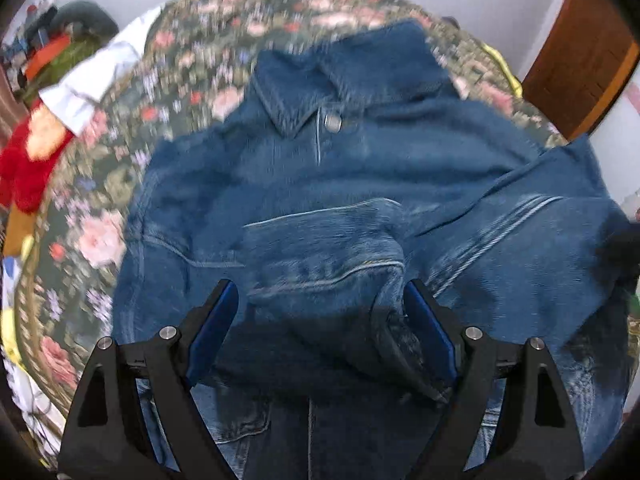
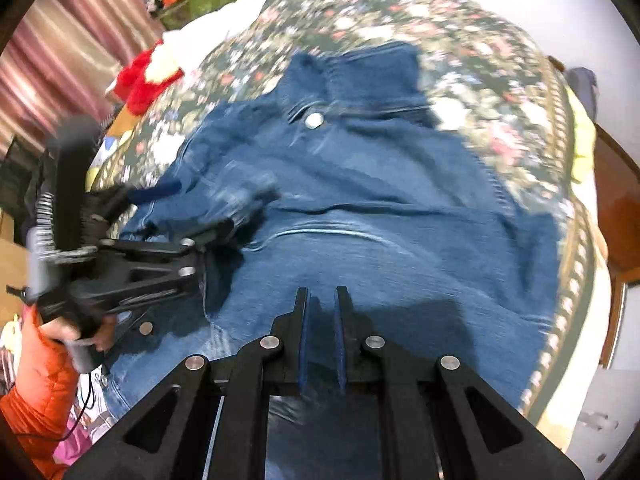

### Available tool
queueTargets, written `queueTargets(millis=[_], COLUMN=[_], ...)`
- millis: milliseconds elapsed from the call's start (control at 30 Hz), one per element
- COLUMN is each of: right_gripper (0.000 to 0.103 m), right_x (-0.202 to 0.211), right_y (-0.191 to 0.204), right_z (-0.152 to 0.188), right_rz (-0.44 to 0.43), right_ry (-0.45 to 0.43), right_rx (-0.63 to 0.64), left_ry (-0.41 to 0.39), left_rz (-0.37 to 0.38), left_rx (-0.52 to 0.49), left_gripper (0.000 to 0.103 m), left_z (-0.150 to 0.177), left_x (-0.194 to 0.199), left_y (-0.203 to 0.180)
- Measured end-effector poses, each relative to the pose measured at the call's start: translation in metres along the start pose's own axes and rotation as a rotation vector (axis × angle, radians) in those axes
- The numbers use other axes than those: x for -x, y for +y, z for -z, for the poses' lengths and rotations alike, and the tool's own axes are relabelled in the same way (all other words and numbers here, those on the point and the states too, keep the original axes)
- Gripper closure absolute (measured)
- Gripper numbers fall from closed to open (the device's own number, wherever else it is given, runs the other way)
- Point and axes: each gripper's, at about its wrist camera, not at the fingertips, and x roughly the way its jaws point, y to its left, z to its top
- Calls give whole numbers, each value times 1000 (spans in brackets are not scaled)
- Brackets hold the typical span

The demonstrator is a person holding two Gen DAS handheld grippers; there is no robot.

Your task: Fold large clothes

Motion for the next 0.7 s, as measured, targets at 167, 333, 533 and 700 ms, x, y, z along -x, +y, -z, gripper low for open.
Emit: queueTargets(millis=[167, 333, 533, 700], right_gripper=[96, 97, 97, 97], right_x=[49, 29, -9, 0], right_y=[-40, -78, -99, -112], right_z=[8, 20, 49, 66], right_rz=[177, 257, 283, 386], right_ry=[-148, -82, -47, -33], right_rx=[-39, -76, -94, -114], left_ry=[-1, -12, -42, -21], left_rz=[1, -43, -123, -120], left_rx=[0, -86, -128, -80], left_gripper=[18, 23, 26, 26], left_z=[-4, -5, 8, 21], left_x=[1, -6, -1, 8], left_y=[0, -23, -14, 18])
